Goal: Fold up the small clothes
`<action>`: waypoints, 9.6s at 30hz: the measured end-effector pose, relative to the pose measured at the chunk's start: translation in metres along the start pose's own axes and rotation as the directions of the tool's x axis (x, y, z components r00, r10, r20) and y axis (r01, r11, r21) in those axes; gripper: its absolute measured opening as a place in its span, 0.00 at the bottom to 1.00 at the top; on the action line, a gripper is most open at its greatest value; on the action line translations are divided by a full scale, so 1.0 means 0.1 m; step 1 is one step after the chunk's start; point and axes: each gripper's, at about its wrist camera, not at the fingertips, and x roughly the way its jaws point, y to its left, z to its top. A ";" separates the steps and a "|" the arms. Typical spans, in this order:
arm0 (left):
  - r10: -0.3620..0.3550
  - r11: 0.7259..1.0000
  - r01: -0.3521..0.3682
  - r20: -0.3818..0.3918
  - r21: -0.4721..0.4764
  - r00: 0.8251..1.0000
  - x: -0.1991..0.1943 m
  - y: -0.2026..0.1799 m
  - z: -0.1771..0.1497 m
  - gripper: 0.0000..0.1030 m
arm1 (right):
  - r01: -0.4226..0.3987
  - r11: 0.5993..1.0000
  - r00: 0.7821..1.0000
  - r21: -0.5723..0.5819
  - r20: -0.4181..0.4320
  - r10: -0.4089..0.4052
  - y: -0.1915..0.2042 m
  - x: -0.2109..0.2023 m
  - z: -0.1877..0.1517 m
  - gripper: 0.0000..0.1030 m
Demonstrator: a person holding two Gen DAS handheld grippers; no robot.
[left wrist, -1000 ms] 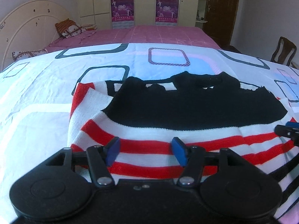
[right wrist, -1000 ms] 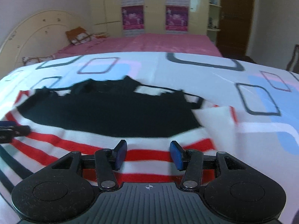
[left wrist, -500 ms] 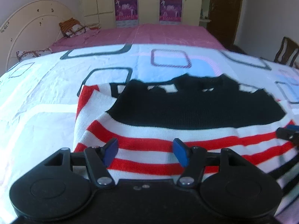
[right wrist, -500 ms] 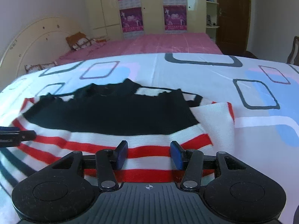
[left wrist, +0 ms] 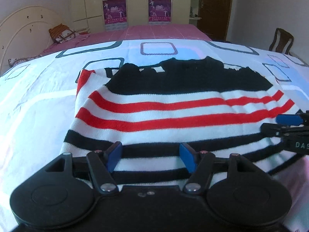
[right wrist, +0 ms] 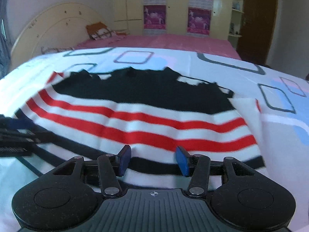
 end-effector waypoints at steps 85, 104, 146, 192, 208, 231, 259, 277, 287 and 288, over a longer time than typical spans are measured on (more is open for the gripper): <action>-0.205 0.579 0.316 0.241 -0.752 0.949 0.28 1.13 -0.32 0.19 | 0.123 0.992 0.992 0.007 -0.029 -0.123 0.44 0.48 0.35 0.50; -0.139 0.853 0.287 0.342 -0.435 0.929 -0.36 0.13 0.56 0.18 | 0.006 1.000 1.000 0.031 0.010 -0.007 0.07 0.29 0.42 0.54; -0.203 0.978 0.207 0.233 0.005 0.951 -0.64 -0.82 0.33 0.72 | -0.268 0.878 0.954 0.397 -0.018 0.299 -1.11 0.04 0.37 0.24; -0.291 0.957 0.291 -0.008 0.012 0.957 -0.02 -0.94 0.31 0.60 | -0.133 0.854 0.989 0.504 0.006 0.151 -1.61 -0.87 -0.39 0.21; -0.245 0.969 0.247 0.093 -0.013 0.965 0.14 -1.09 0.85 0.57 | -0.035 0.964 0.996 0.265 0.088 0.012 -1.28 -0.53 0.46 0.21; -0.210 0.974 0.212 0.038 -0.085 0.977 0.58 -1.00 0.84 0.72 | 0.090 0.968 0.996 0.233 -0.005 -0.091 -1.51 0.30 0.61 0.21; -0.173 0.976 0.176 0.037 -0.129 0.984 0.87 -1.03 1.24 0.70 | 0.070 0.971 0.995 0.227 0.055 -0.085 -1.62 0.39 0.93 0.22; -0.169 0.975 0.171 0.025 -0.145 0.985 0.78 -0.92 1.19 0.72 | 0.078 0.976 0.996 0.201 0.028 -0.085 -1.74 0.45 0.88 0.21; -0.205 0.973 0.208 0.037 -0.097 0.978 0.12 -0.90 0.68 0.71 | -0.008 0.981 0.997 0.195 0.076 -0.007 -1.54 -0.38 0.55 0.22; -0.207 0.972 0.211 0.045 -0.102 0.977 0.07 -0.89 0.63 0.71 | -0.013 0.981 0.998 0.194 0.068 0.000 -1.49 -0.43 0.48 0.22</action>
